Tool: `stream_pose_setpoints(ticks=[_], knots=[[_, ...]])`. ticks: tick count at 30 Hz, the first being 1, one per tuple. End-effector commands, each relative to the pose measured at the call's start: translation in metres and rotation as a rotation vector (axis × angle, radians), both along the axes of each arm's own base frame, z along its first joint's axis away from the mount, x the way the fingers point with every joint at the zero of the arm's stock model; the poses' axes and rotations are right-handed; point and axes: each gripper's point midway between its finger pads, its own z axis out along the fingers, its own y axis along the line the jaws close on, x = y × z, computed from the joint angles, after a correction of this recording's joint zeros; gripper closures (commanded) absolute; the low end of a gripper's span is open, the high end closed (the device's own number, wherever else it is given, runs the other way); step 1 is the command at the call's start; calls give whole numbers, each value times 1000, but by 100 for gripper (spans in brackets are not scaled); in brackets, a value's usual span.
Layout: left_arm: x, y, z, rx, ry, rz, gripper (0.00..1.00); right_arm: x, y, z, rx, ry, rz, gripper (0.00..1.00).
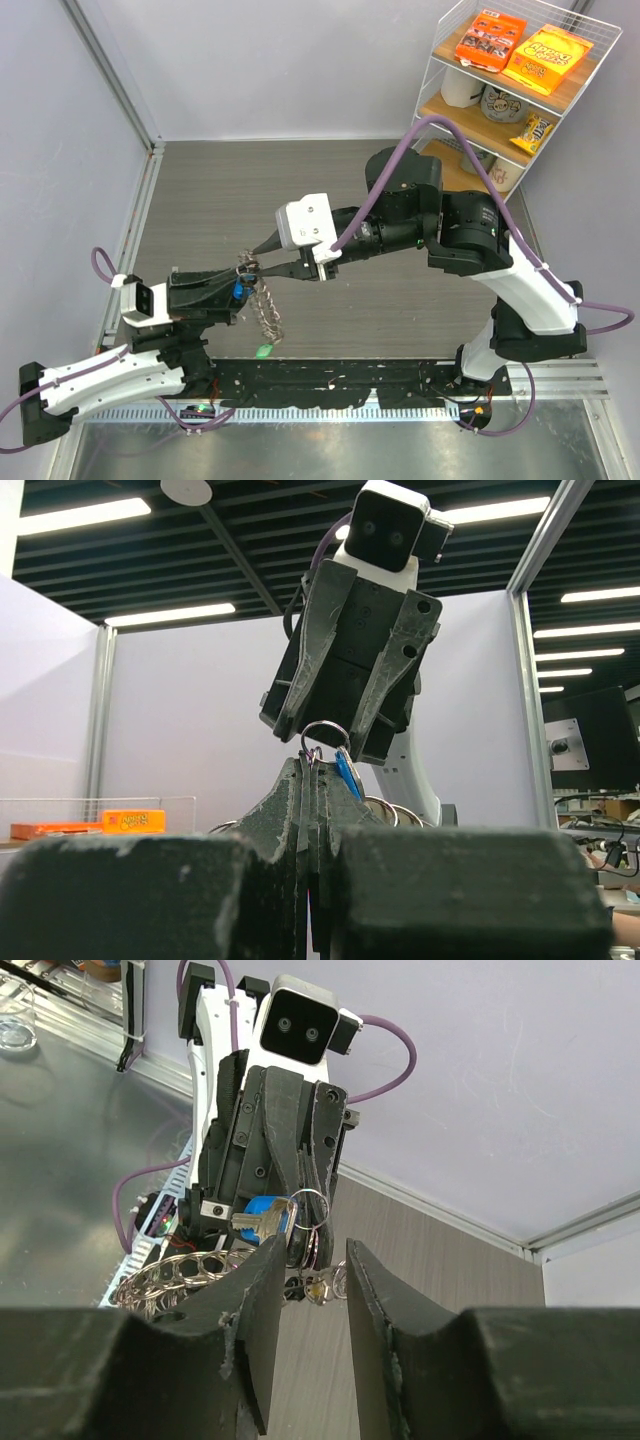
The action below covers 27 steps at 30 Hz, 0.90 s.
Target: Put the keys on the keyring
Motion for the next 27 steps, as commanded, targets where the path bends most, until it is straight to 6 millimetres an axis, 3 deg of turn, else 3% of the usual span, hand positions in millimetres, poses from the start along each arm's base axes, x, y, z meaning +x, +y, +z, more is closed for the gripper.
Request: stream_pose_setpoints(ticks=[1,20,27], knots=[[-8,14,12,-52,-28,-12,100,-2,-1,20,66,14,10,65],[-12,16,12,-52,-42,-15,100,1,5,13,40,39,23,73],[-13,18,12,-53,-47,-15,100,1,6,9,29,44,27,81]])
